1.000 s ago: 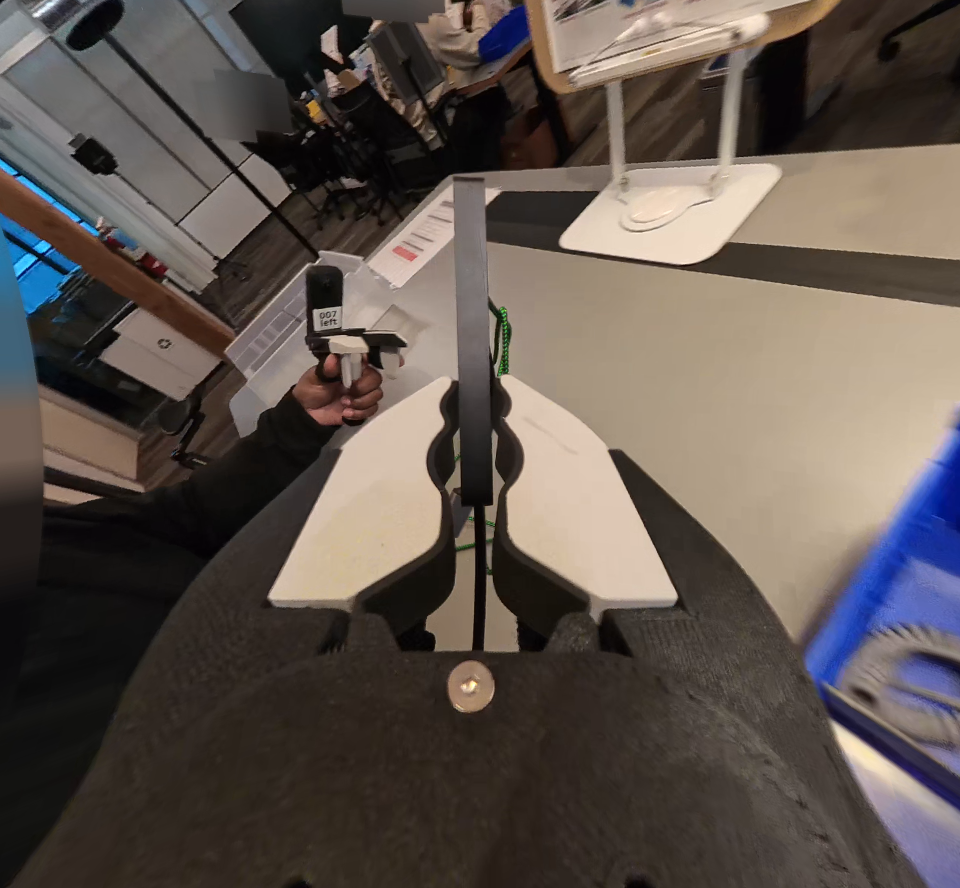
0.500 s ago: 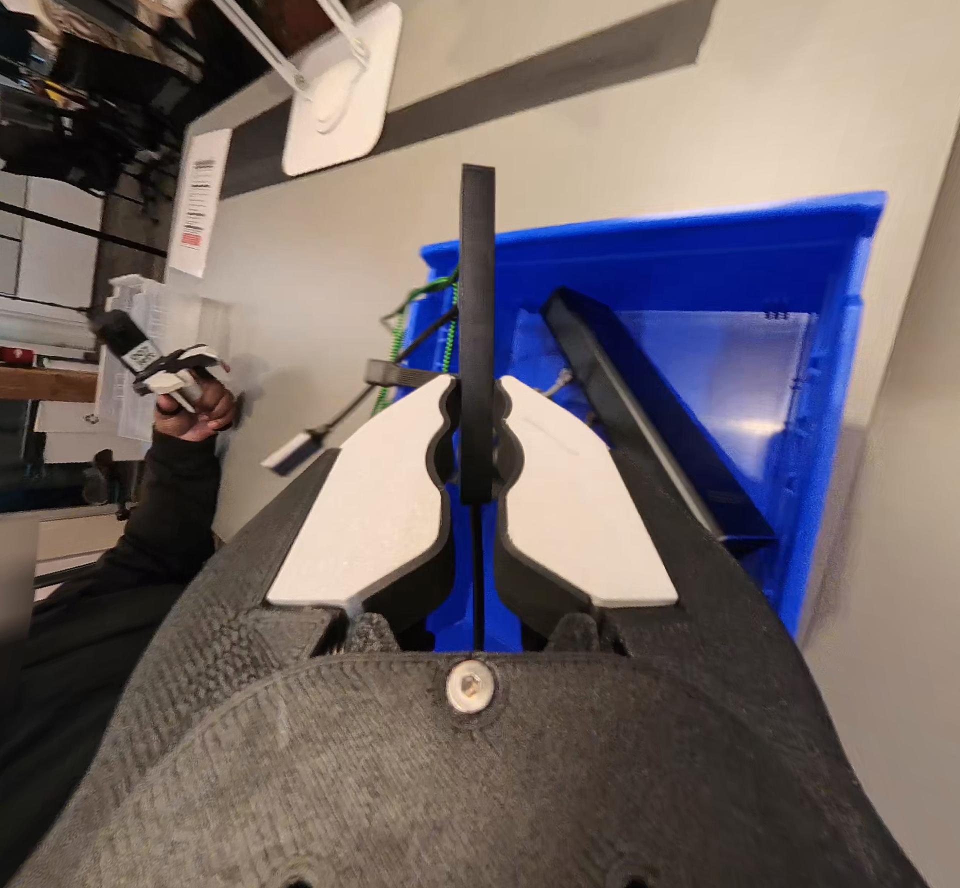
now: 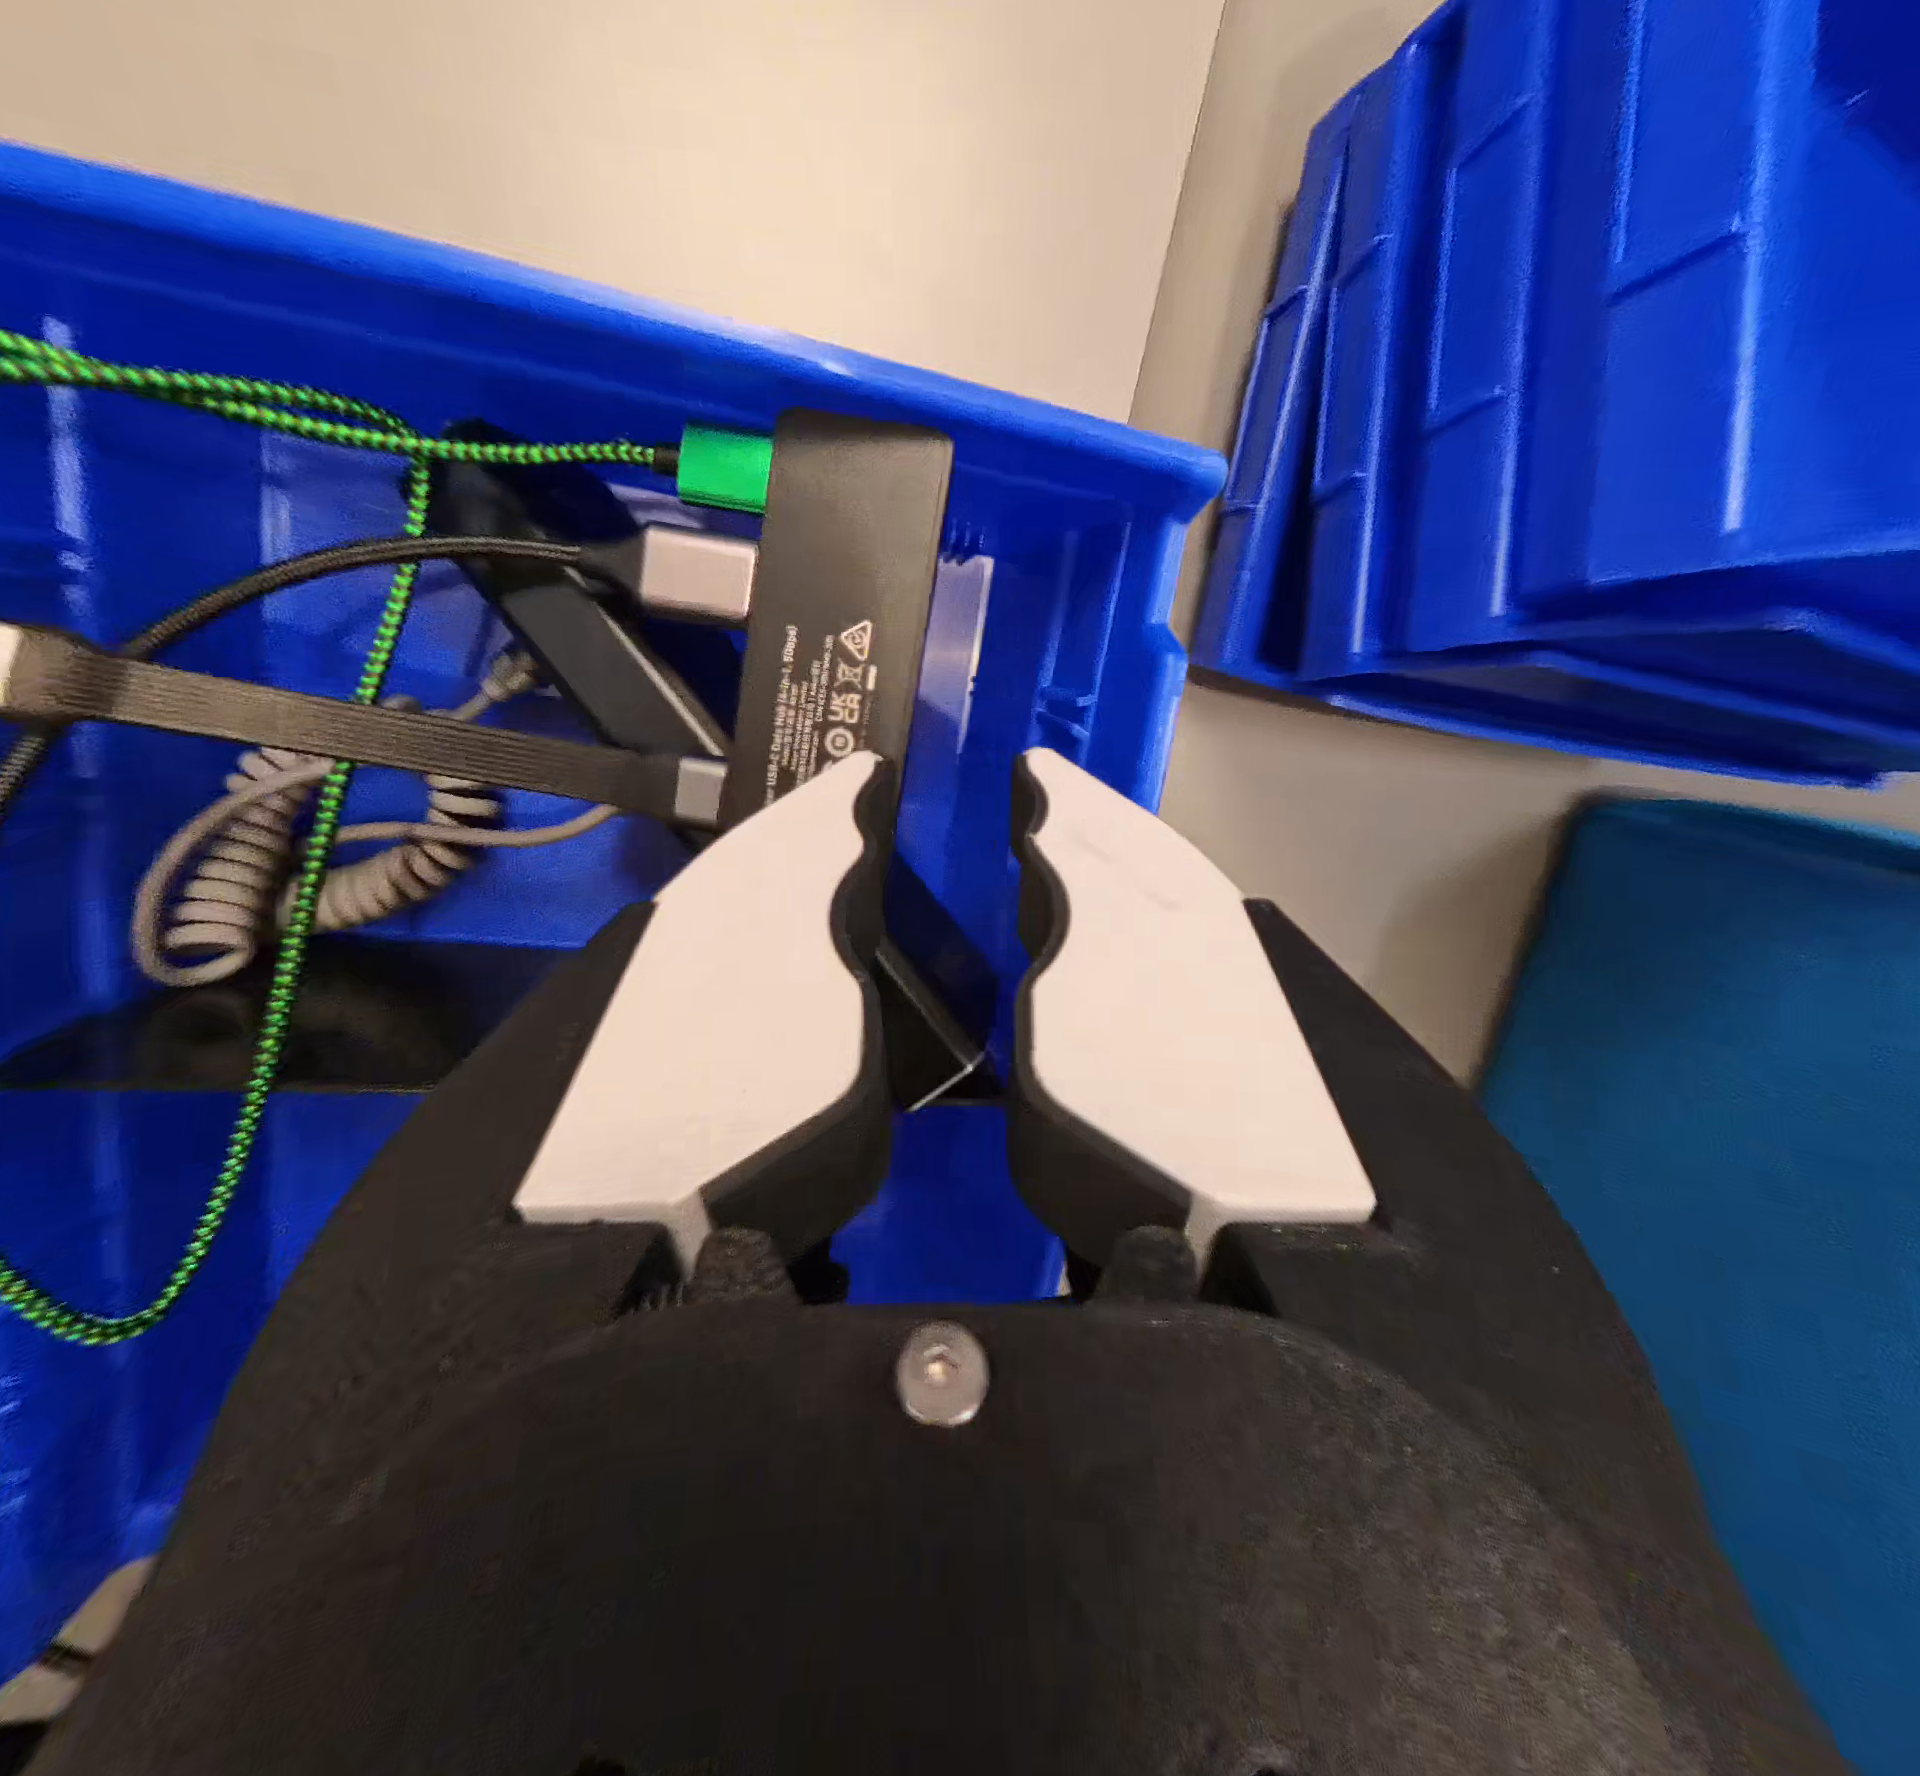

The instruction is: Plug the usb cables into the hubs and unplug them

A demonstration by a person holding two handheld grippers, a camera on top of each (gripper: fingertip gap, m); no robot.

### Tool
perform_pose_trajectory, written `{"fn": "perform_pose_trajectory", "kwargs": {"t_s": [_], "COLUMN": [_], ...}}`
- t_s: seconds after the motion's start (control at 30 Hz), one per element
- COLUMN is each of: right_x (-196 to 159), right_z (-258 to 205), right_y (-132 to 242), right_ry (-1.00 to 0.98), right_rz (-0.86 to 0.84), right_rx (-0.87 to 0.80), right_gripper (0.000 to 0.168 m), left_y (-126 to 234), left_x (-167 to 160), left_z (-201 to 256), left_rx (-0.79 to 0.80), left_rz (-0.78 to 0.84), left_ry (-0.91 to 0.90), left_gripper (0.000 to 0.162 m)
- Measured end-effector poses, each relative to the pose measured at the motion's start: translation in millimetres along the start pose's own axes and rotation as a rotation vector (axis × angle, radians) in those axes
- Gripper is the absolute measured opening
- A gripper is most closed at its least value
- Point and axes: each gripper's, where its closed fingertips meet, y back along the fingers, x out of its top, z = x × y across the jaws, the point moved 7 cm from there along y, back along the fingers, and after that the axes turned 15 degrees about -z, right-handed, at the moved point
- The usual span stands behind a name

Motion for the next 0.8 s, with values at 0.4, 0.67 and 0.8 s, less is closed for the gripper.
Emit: {"fn": "perform_pose_trajectory", "kwargs": {"t_s": [0.4,0.67,0.8], "right_x": [-32.3,-51.8,-53.6], "right_z": [-144.3,-280.6,-296.8], "right_y": [95.0,35.7,-6.1], "right_ry": [0.74,1.307,1.376], "right_rz": [0.268,-0.027,-0.174], "right_rx": [-0.168,-0.034,0.014], "right_gripper": [0.042,0.089,0.096], "left_y": [-4.4,-11.2,-13.4], "left_x": [0.6,-4.4,-7.2], "left_z": [2.4,4.9,3.0], "left_rx": [0.023,0.05,0.065], "left_rz": [-0.024,-0.065,-0.082], "left_ry": [0.001,-0.024,-0.024], "left_gripper": [0.042,0.042,0.042]}}
